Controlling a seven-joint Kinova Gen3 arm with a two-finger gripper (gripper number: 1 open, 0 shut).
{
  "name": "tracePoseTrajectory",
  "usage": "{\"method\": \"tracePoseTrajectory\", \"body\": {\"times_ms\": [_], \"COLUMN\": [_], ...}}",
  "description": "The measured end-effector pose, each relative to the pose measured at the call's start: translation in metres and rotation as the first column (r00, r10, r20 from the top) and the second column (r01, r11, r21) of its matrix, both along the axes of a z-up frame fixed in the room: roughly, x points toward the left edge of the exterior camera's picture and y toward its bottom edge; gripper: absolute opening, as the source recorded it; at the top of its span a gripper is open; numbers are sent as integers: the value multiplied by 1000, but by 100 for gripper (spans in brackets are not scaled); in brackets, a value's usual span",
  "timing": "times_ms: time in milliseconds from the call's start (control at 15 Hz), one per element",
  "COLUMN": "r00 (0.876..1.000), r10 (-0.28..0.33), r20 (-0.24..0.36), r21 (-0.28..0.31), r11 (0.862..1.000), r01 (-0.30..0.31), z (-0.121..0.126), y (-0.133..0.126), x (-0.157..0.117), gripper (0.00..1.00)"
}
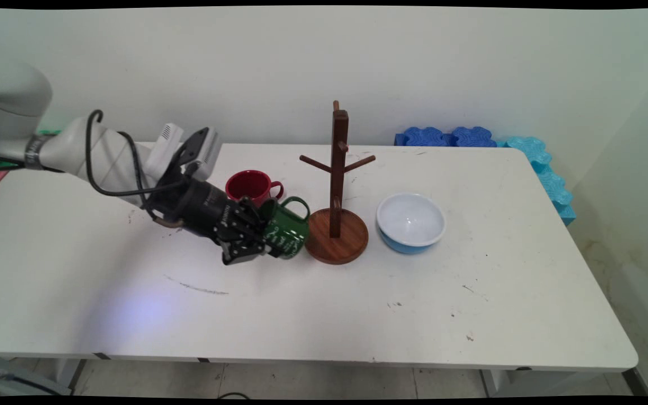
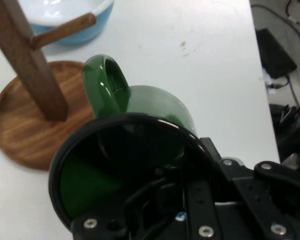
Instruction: Place the picked object on the table
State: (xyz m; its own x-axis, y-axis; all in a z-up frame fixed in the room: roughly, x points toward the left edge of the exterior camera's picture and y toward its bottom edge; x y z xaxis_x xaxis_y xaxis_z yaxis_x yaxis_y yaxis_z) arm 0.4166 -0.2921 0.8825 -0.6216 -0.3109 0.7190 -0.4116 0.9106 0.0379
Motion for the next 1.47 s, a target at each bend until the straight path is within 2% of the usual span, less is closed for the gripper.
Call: {"method": "tracePoseTrajectory", "body": {"times_ms": [400, 800, 1067, 1467], "r00": [995, 977, 956, 917], "r10": [-21, -60, -94, -126], "r20": [99, 203, 279, 379], "r21": [-17, -21, -18, -19], "r11": [1000, 998, 995, 990], "r01": [23, 66, 103, 143], "z": [10, 16, 15, 5], "y": [0, -2, -2, -5], "x": [18, 23, 25, 27], "gripper": [0, 0, 0, 0]}}
